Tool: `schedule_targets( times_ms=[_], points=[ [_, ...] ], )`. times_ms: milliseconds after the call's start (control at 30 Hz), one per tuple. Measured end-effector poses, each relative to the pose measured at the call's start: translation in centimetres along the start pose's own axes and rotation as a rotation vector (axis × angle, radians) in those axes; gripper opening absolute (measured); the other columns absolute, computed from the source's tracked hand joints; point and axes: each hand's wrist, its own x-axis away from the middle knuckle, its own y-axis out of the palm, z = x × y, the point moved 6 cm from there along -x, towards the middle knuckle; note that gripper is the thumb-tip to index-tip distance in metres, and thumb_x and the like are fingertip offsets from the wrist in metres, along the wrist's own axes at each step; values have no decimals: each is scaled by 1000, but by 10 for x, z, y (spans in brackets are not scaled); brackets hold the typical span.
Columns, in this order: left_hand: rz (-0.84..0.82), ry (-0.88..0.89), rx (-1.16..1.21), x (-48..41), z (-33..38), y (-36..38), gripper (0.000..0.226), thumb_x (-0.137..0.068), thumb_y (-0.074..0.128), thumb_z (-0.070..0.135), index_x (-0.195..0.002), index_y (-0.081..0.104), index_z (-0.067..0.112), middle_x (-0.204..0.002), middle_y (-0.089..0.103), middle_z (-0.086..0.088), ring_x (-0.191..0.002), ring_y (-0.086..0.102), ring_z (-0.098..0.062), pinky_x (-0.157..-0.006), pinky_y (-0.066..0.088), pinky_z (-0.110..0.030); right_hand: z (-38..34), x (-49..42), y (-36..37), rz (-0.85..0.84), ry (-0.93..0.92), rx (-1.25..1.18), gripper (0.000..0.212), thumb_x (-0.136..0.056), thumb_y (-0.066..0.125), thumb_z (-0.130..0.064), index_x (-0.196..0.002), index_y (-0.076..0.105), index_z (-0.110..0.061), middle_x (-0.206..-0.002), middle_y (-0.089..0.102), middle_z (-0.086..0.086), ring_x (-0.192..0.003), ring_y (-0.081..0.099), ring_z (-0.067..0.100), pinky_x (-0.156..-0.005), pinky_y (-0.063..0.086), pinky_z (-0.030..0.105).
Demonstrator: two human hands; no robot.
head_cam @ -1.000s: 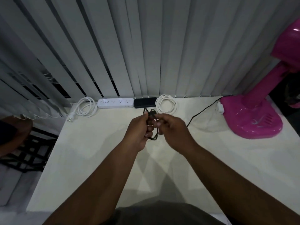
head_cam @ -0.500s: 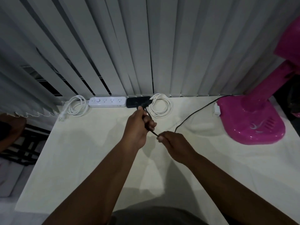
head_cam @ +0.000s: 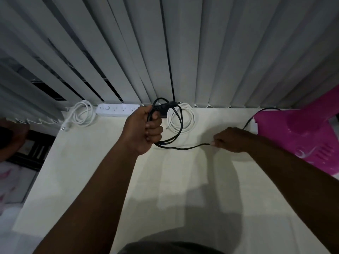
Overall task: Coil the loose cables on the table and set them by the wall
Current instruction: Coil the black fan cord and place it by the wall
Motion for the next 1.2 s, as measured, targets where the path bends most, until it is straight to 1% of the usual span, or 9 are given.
schedule_targets(
  times_ms=[200,400,533,733,833,967,1033,1100,1200],
  points=[
    [118,-115,-92,-40,-22,8,40,-97,33,36,-66,48,16,-40,28,8,-30,20,-4,-36,8,-18,8,-41,-82,559,246,-348,33,-78,75,-50,-69,63,-20,-90,73,8,-91,67,27,-76,43,27],
    [276,-205,-159,-100,-58,29,45,-104,29,37,-72,51,16,-56,39,5,-43,29,-5,-35,17,-16,-5,-55,-110,751,270,-523,8,-79,75,-17,-78,77,-10,-87,78,7,-84,71,18,-74,43,19],
    [297,-234,-85,-141,-75,59,42,-104,30,38,-78,53,13,-56,52,1,-41,42,-8,-37,26,-20,-4,-46,-98,794,237,-657,10,-78,75,-11,-88,79,-9,-89,77,8,-77,63,9,-70,36,9],
    [397,-243,219,-179,-86,83,23,-102,41,25,-104,57,9,-85,64,-9,-73,61,-20,-64,50,-30,-8,-23,-75,841,101,-617,36,-84,60,-3,-111,73,-22,-105,75,-5,-103,65,19,-92,49,30],
    [445,-249,249,-187,-86,83,22,-100,41,16,-81,53,17,-69,65,-4,-66,58,-17,-59,41,-27,2,-10,-57,865,53,-625,50,-81,67,-2,-128,61,-14,-123,67,1,-114,59,19,-99,45,26],
    [416,-223,272,-197,-80,95,25,-98,34,7,-75,44,12,-101,61,-19,-96,59,-30,-73,49,-34,25,-12,-38,720,157,-491,74,-77,79,-21,-142,45,-7,-141,49,12,-126,47,30,-106,42,36],
    [379,-233,363,-200,-83,100,25,-98,33,5,-76,43,9,-111,55,-24,-104,54,-33,-94,47,-41,30,-20,-40,746,170,-391,61,-83,75,-23,-136,52,-4,-129,57,18,-116,54,36,-97,48,43],
    [337,-257,426,-201,-89,102,28,-102,32,9,-75,42,9,-113,53,-25,-109,50,-33,-95,43,-43,32,-23,-47,822,170,-370,37,-88,68,-14,-122,64,-1,-109,64,22,-97,62,39,-80,53,48],
    [311,-238,511,-202,-92,99,31,-105,30,16,-81,46,5,-99,52,-17,-119,49,-32,-103,39,-45,39,-28,-53,779,139,-408,23,-90,63,-6,-110,69,1,-98,69,23,-89,66,39,-75,52,44]
  ],
)
